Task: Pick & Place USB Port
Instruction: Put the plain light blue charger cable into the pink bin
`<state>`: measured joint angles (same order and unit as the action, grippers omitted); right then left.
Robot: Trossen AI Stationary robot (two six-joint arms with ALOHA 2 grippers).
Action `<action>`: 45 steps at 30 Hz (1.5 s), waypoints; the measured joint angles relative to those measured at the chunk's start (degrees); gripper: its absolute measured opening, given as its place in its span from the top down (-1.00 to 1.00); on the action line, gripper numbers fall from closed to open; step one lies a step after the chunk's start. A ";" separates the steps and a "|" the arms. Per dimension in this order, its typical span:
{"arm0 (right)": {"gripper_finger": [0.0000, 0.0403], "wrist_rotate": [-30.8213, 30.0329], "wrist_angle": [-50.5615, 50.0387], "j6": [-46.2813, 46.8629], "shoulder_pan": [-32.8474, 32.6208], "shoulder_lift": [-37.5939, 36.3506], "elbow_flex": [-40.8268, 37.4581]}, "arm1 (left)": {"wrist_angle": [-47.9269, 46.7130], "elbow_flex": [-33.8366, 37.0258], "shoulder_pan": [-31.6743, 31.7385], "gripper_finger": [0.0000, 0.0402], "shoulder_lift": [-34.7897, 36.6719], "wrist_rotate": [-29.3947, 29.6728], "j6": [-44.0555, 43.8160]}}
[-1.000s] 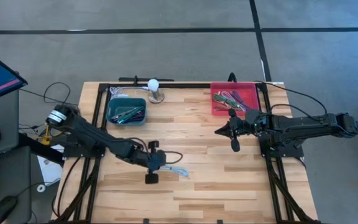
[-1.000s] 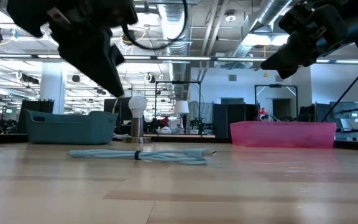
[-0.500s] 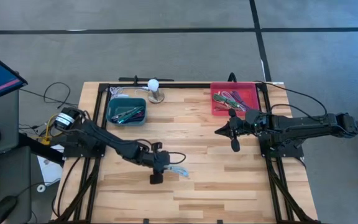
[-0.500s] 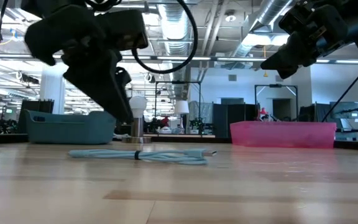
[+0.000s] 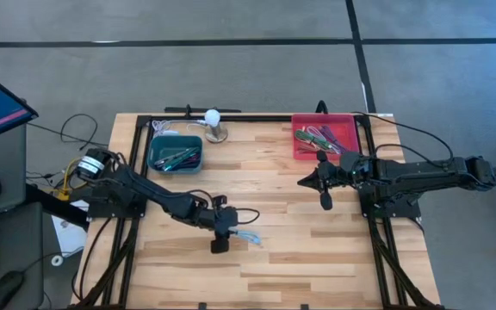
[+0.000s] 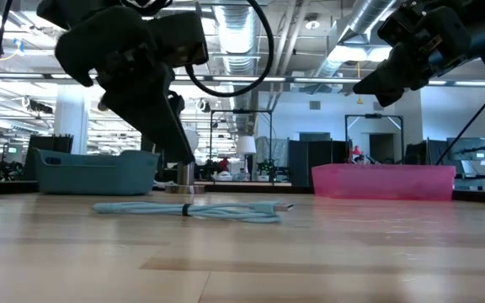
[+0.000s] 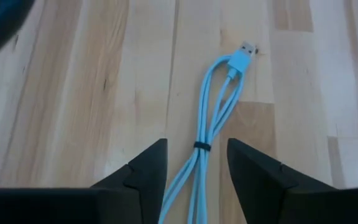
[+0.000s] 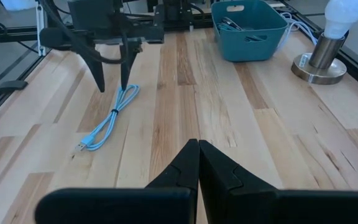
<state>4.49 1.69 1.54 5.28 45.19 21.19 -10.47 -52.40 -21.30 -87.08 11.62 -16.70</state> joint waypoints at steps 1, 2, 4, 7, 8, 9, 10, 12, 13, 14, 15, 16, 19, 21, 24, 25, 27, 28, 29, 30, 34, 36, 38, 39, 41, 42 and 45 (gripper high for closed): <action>1.00 0.00 0.00 0.00 0.00 0.00 0.00 | 0.43 -0.03 0.04 0.18 -0.35 0.00 -0.04; 1.00 0.00 0.00 0.00 0.00 0.00 0.00 | 0.67 -0.03 0.04 0.20 -0.81 -0.01 -0.04; 1.00 0.00 0.00 0.00 0.00 0.00 0.00 | 1.85 -0.03 0.01 0.21 -2.49 -0.86 -0.04; 1.00 0.00 0.00 0.00 0.00 0.00 0.00 | 3.09 -0.03 0.00 0.22 -5.39 -2.40 -0.06; 1.00 0.00 -0.02 0.00 0.00 0.01 0.00 | 3.71 -0.03 0.00 0.22 -6.26 -2.83 -0.07; 1.00 0.00 -0.02 0.00 0.00 0.01 0.00 | 4.05 -0.03 0.00 0.22 -6.83 -3.17 -0.05; 1.00 0.00 0.00 0.00 0.00 0.00 0.00 | 4.11 -0.03 0.02 0.22 -7.31 -3.42 -0.07; 1.00 0.00 0.00 0.00 0.00 0.02 0.00 | 4.77 -0.03 0.00 0.22 -7.96 -3.96 -0.08; 1.00 0.00 0.00 0.00 0.00 0.00 0.00 | 4.77 -0.03 0.04 0.22 -8.16 -3.99 -0.08; 1.00 0.00 0.00 0.00 0.00 0.00 0.00 | 4.85 -0.03 0.16 0.22 -8.27 -3.96 -0.07; 1.00 0.00 0.00 0.00 0.00 0.00 0.00 | 4.91 -0.03 0.24 0.22 -8.37 -4.03 -0.09; 1.00 0.00 0.00 0.00 0.00 0.02 0.00 | 4.98 -0.05 0.36 0.23 -8.54 -4.02 -0.14; 1.00 0.00 0.00 0.00 0.00 0.02 0.00 | 4.98 -0.05 0.44 0.29 -8.56 -4.02 -0.22; 1.00 0.00 0.00 0.00 0.00 0.02 0.00 | 5.01 0.14 0.46 0.38 -8.56 -3.82 -0.25; 1.00 0.00 0.01 0.00 -0.01 0.02 0.00 | 5.40 0.73 0.48 0.55 -8.52 -3.62 -0.27; 1.00 0.00 0.00 0.00 0.00 0.00 0.00 | 5.58 0.94 0.49 0.61 -8.50 -3.53 -0.27; 1.00 0.00 0.00 0.00 0.00 0.00 0.00 | 5.98 1.36 0.55 0.75 -8.47 -3.51 -0.28; 1.00 0.00 0.00 0.00 0.00 0.00 0.00 | 6.00 1.42 0.64 0.82 -8.47 -3.62 -0.29; 1.00 0.00 0.00 0.00 0.00 0.00 0.00 | 5.99 1.42 0.70 0.88 -8.46 -3.76 -0.31; 1.00 0.00 0.00 0.00 0.00 0.02 0.00 | 5.98 1.42 0.70 0.92 -8.45 -3.84 -0.31; 1.00 0.00 0.00 0.00 0.00 0.01 0.00 | 6.72 1.52 0.70 0.94 -8.45 -3.11 -0.21; 1.00 0.00 0.00 0.00 0.00 0.00 0.00 | 7.24 1.72 0.68 0.95 -7.87 -2.73 1.20; 1.00 0.00 0.01 0.00 -0.01 0.00 0.00 | 7.24 1.85 0.98 0.96 -6.72 -2.67 2.81; 1.00 0.00 0.00 0.00 0.00 0.00 0.00 | 7.09 1.90 1.22 0.96 -5.76 -2.45 3.40; 1.00 0.00 0.00 0.00 0.00 0.00 0.00 | 7.59 1.83 1.98 0.96 -3.57 -1.96 4.72; 1.00 0.02 0.00 0.00 -0.01 0.00 0.00 | 7.67 1.79 2.44 0.97 -2.50 -1.61 5.50; 1.00 0.11 0.00 0.00 -0.01 0.01 0.00 | 7.68 1.79 4.24 0.97 0.46 -0.70 8.61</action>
<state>4.60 1.69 1.54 5.27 45.20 21.19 -2.79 -50.61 -17.06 -86.62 10.91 -8.10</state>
